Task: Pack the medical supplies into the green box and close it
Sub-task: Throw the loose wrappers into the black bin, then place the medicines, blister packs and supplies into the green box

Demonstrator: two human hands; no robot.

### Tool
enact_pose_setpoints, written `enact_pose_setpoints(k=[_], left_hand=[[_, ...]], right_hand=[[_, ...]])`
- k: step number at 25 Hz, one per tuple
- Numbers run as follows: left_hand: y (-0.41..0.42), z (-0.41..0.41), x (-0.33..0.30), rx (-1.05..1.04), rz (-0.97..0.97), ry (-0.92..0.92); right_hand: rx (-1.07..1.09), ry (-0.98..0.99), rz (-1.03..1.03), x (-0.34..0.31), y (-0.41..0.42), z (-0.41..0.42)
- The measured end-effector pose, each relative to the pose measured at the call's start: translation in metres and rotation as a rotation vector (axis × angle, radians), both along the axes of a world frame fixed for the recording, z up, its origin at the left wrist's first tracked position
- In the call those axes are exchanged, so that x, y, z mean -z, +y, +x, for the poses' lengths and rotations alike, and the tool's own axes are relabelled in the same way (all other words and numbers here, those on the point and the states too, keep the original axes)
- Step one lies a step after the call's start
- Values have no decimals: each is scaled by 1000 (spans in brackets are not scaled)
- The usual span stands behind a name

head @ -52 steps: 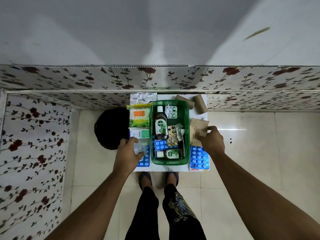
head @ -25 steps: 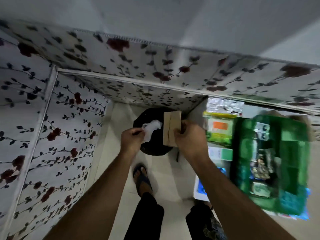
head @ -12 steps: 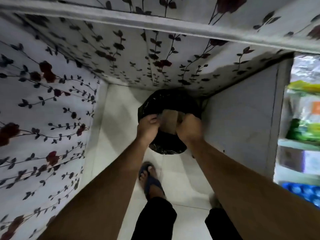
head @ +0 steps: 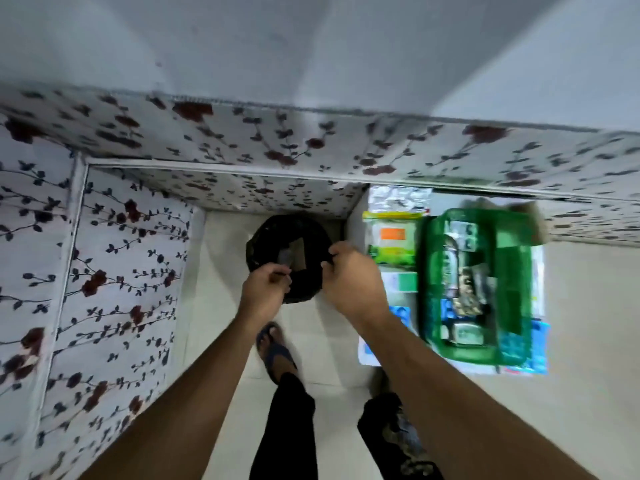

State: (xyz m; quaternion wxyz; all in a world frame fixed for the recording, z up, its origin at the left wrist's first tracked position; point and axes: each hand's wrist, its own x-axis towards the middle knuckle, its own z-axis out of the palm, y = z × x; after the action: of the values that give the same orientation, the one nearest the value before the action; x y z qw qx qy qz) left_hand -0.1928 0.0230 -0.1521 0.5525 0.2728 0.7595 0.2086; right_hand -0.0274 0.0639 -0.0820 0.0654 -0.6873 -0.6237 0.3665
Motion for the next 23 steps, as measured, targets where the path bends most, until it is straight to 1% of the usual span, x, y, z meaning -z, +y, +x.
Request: enact_pose_setpoints(k=[3,6,8,10,13,15,17,20,23], left_hand=[[-11,53,-48,87,54,73],[-16,108,-79,224,135,154],[-14,134,-86,403,239,289],[-10,148,-85,579,332,446],[-7,159,-70,715,412,614],[-5,164,-57,785,456,694],[-3,163,-49,822,499,779],[0,164,-44,864,525,830],[-8,162,-53,799,494,790]], right_hand=[[29,73,123,-61,-13,75],[245,141,214,-101,-23,169],[405,104,245,-104,-28,230],[522,-3,217,-83,-28,280],[555,-115,46,-28,-30,327],[544,-128,-31,0,-30,340],[531,-116,-50,14,-26,340],[554,-130,-52,24,-19,340],[581,-109,-65,31,-18,339]])
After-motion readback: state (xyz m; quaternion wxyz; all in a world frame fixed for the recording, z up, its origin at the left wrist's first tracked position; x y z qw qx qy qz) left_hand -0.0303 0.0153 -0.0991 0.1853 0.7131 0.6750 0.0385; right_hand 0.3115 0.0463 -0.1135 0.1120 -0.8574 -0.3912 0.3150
